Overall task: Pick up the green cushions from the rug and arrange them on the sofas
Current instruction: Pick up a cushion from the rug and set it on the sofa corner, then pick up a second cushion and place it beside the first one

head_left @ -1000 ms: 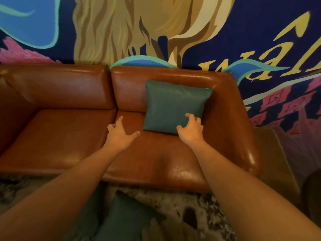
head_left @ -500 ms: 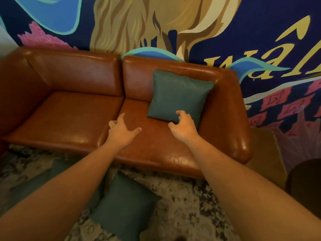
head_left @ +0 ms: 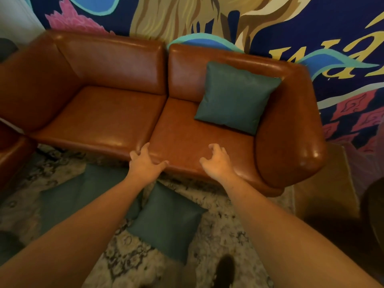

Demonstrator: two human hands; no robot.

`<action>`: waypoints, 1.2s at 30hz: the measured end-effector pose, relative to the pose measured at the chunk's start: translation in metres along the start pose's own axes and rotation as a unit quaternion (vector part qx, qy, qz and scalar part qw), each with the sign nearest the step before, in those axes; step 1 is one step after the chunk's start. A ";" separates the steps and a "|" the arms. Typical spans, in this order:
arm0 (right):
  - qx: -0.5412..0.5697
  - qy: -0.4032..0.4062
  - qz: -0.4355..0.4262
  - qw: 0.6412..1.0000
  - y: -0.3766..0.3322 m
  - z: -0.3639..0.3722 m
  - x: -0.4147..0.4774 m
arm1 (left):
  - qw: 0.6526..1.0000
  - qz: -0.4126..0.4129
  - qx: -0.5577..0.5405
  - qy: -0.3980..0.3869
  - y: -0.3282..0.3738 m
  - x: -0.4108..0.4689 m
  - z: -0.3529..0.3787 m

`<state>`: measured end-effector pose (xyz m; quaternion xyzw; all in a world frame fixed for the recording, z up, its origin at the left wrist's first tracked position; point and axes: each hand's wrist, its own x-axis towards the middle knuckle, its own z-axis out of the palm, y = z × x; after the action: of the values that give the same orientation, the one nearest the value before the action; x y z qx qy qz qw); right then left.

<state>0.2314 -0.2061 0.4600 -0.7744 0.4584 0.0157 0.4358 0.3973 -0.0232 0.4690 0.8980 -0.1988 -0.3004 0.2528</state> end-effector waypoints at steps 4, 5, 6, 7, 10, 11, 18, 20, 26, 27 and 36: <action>0.005 -0.016 0.036 0.999 -0.007 0.061 -0.022 | 1.000 0.003 0.020 -0.017 -0.057 -0.005 -0.015; 0.006 -0.020 0.045 0.999 -0.007 0.076 -0.027 | 1.000 0.006 0.023 -0.019 -0.071 -0.006 -0.018; 0.005 -0.023 0.053 0.998 -0.006 0.092 -0.033 | 0.999 0.006 0.033 -0.019 -0.086 -0.007 -0.021; 0.005 -0.025 0.061 0.998 -0.006 0.105 -0.037 | 0.999 0.005 0.041 -0.021 -0.098 -0.006 -0.023; 0.012 -0.028 0.086 0.996 -0.002 0.154 -0.051 | 0.997 -0.014 0.059 -0.042 -0.148 -0.001 -0.030; 0.013 -0.026 0.091 0.995 0.002 0.160 -0.053 | 0.997 -0.017 0.061 -0.040 -0.154 -0.001 -0.029; -0.020 -0.037 0.121 0.992 0.046 0.213 -0.056 | 0.994 -0.049 0.080 -0.054 -0.202 0.009 0.003; -0.037 -0.043 0.137 0.989 0.064 0.229 -0.047 | 0.993 -0.050 0.090 -0.061 -0.218 0.019 0.019; -0.067 -0.065 0.145 0.985 0.135 0.296 -0.001 | 0.989 -0.064 0.115 -0.065 -0.282 0.067 0.087; -0.072 -0.070 0.145 0.984 0.150 0.311 0.007 | 0.988 -0.067 0.122 -0.065 -0.295 0.075 0.101; -0.070 -0.092 0.177 0.977 0.285 0.429 0.062 | 0.979 -0.104 0.154 -0.088 -0.408 0.132 0.220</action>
<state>0.2219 -0.0104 -0.0204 -0.7047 0.5440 0.1953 0.4114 0.4377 0.1598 0.0251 0.9120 -0.1699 -0.3683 0.0607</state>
